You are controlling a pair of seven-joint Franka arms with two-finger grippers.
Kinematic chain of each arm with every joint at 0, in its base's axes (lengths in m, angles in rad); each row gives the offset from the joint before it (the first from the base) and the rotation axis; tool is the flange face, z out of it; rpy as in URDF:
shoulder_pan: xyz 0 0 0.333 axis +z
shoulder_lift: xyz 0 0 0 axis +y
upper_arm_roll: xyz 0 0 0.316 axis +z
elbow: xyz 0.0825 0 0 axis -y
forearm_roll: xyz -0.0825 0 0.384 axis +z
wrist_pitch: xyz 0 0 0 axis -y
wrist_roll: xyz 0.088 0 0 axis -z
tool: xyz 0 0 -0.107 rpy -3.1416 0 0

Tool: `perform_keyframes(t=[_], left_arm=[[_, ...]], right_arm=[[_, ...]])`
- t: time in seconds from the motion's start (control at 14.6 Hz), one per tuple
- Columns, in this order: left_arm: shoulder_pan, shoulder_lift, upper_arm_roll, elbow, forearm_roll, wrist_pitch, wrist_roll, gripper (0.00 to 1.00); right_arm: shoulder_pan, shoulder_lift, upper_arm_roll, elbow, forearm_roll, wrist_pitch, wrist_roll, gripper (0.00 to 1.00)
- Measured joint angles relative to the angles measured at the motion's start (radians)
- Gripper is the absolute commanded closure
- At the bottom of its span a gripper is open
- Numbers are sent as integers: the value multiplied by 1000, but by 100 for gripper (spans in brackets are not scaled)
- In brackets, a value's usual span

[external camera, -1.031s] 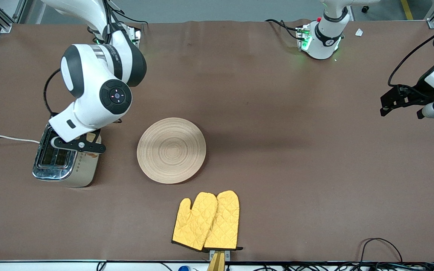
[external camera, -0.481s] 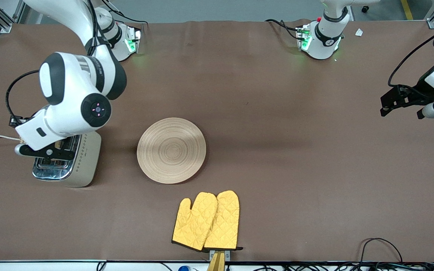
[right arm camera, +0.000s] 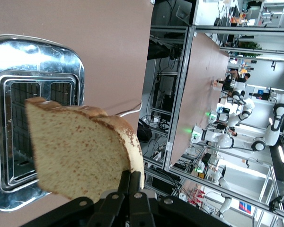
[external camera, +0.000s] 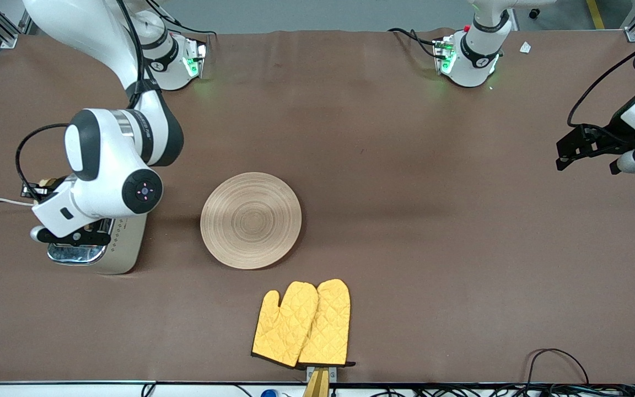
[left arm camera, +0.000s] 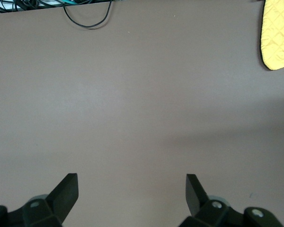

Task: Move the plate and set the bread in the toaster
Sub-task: 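Lower the bread into the toaster slot with the right gripper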

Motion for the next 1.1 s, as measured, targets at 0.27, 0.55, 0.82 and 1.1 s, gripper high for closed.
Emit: perform_keyframes(t=[0.27,0.55,0.82,1.1], left_arm=[[0,0,0,0,0,0,0,0],[0,0,0,0,0,0,0,0],[0,0,0,0,0,0,0,0],[0,0,0,0,0,0,0,0]], right_arm=[[0,27,0,-1,0,-4,51,100],[-5,49,0,-2,0,-5,85,100],[-18,61,0,-2,1,-4,88,100],[-21,65,1,-2,3,-3,88,100]])
